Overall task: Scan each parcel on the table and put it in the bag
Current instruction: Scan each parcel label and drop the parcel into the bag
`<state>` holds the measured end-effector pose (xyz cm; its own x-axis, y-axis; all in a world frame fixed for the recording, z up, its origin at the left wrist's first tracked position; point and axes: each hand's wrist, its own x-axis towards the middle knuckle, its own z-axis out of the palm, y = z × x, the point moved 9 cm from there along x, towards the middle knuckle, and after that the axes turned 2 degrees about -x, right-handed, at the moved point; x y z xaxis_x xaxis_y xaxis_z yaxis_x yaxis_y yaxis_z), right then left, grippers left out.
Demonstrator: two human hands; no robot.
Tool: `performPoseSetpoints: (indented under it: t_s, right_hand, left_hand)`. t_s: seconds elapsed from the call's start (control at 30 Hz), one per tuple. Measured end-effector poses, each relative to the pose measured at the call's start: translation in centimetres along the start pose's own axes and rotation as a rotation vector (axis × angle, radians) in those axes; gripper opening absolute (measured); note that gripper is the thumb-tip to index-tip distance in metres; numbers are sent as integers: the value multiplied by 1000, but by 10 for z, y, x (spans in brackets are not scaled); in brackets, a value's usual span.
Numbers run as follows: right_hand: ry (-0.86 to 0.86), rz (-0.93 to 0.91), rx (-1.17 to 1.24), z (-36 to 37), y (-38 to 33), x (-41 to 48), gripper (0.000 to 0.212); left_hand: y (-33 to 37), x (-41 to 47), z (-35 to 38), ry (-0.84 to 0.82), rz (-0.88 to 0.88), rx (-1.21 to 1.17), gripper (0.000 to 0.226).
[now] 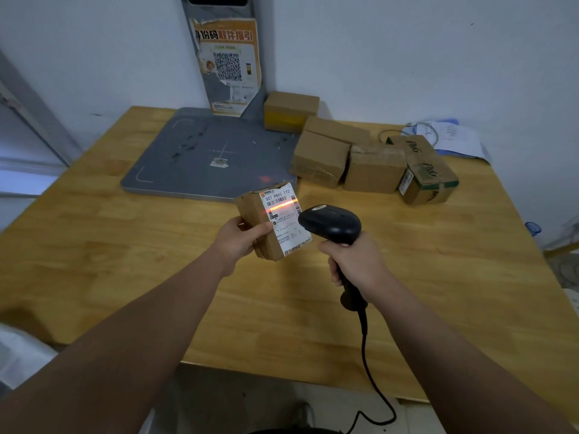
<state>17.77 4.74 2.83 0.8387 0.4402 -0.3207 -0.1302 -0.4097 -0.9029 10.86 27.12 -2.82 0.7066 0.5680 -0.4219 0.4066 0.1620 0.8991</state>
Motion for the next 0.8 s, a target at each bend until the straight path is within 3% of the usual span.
performPoseSetpoints:
  t_s: [0.8]
  right_hand:
    - [-47,61,-95,-20,-31,10,10]
  left_hand:
    - [10,8,2,102,103,69,78]
